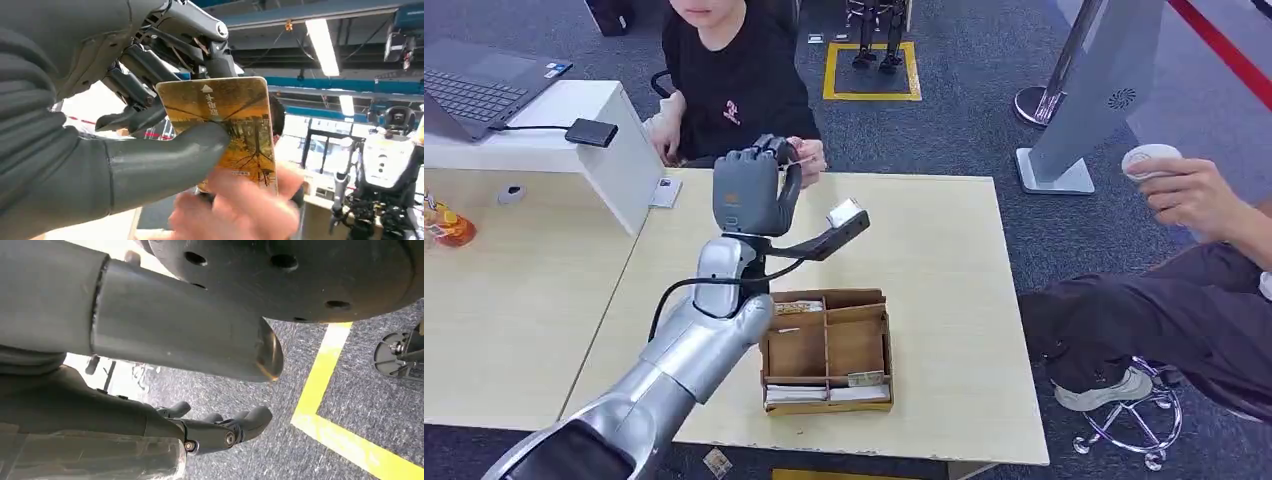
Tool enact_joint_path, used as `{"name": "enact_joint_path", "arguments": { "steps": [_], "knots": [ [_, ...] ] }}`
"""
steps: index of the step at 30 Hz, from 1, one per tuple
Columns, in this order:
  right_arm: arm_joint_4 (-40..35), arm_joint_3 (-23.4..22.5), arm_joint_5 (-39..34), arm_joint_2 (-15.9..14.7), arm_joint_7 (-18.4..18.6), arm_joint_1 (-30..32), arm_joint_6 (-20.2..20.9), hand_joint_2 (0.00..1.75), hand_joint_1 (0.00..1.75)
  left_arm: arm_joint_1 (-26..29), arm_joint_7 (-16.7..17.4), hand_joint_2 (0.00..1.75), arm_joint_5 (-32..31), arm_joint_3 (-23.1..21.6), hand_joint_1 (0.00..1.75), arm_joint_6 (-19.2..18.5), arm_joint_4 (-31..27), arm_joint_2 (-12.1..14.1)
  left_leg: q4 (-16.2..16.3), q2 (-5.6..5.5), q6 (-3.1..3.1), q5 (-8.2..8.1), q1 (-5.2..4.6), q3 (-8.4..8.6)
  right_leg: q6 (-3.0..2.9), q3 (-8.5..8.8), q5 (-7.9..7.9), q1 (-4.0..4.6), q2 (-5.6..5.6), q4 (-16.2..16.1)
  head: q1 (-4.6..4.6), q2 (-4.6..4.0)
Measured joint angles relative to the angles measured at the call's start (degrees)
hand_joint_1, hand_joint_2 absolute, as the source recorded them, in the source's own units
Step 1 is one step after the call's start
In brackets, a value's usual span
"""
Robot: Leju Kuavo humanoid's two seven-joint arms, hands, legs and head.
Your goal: Pass the card to the sensor for recognition and then transmit it.
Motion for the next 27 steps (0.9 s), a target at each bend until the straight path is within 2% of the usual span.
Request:
{"name": "enact_joint_path", "arguments": {
  "steps": [6, 7, 8, 12, 19, 20, 22, 24, 27],
  "knots": [
    [0.1, 0.4, 0.1, 0.0, 0.1, -0.1, 0.1, 0.0, 0.0, 0.0, 0.0, 1.75, -0.5, 1.3, 1.75, 0.0, 1.9, 0.4, 0.0, 0.0, 0.0, 0.0, 0.0, 0.0, 0.0, 0.0, 0.0, 0.0, 0.0, 0.0, 0.0, 0.0],
    [0.1, 0.4, 0.1, 0.0, 0.1, -0.1, 0.1, 0.0, 0.0, 0.0, 0.0, 1.75, -0.5, 1.4, 1.34, 0.0, 2.3, 0.5, 0.0, 0.0, 0.0, 0.0, 0.0, 0.0, 0.0, 0.0, 0.0, 0.0, 0.0, 0.0, 0.0, 0.0],
    [0.1, 0.5, 0.1, 0.0, 0.1, -0.1, 0.1, 0.0, 0.0, 0.0, 0.0, 1.75, -0.5, 1.4, 0.0, 0.0, 2.8, 0.5, 0.0, -0.01, 0.0, 0.0, 0.0, 0.0, 0.0, 0.0, 0.0, 0.0, 0.0, 0.0, 0.0, 0.0],
    [0.1, 0.5, 0.1, 0.0, 0.1, -0.2, 0.1, 0.0, 0.0, 0.0, -0.2, 1.75, -0.1, 1.5, 0.0, 0.0, 3.9, 0.6, 0.0, -0.01, 0.0, 0.0, 0.0, 0.0, 0.0, 0.0, 0.0, 0.0, 0.0, 0.0, 0.0, 0.0],
    [0.1, 0.5, -0.6, 0.0, 0.2, -0.2, 0.0, 0.0, 0.0, 2.3, -3.1, 1.75, 1.4, 1.9, 0.0, 0.0, 4.2, 0.4, 0.0, -0.01, 0.0, 0.0, 0.0, 0.0, 0.0, 0.0, 0.0, 0.0, 0.0, 0.0, 0.0, 0.0],
    [0.1, 0.5, -0.9, 0.0, 0.1, -0.2, 0.0, 0.0, 0.0, 3.0, -4.2, 0.0, 2.4, 2.0, 0.0, 0.0, 3.5, 0.3, 0.0, 0.0, 0.0, 0.0, 0.0, 0.01, 0.0, 0.0, 0.0, 0.0, 0.0, 0.0, -0.02, 0.0],
    [0.1, 0.5, -1.3, 0.0, 0.1, -0.1, 0.0, 0.0, 0.0, 4.4, -5.8, 0.0, 4.4, 2.2, 0.0, 0.0, 2.0, 0.0, 0.0, -0.01, 0.01, 0.0, 0.0, 0.0, 0.0, 0.0, 0.0, 0.0, -0.01, 0.0, 0.02, 0.0],
    [0.1, 0.5, -1.7, 0.0, 0.1, -0.1, -0.1, 0.0, 0.0, 5.8, -8.5, 0.0, 9.2, 2.4, 0.0, 0.0, -0.2, -0.4, 0.0, 0.0, 0.01, 0.0, 0.0, 0.0, 0.0, 0.0, 0.0, 0.0, -0.01, 0.0, 0.0, 0.0],
    [0.1, 0.2, -2.8, 0.0, -0.2, -0.1, -0.3, 0.0, 0.0, 8.7, -14.0, 0.0, 26.1, 2.4, 0.0, -2.1, -5.1, -1.0, 0.0, 0.0, 0.01, 0.0, -0.01, 0.0, 0.0, -0.01, -0.01, 0.0, 0.0, 0.0, 0.0, 0.0]
  ]
}}
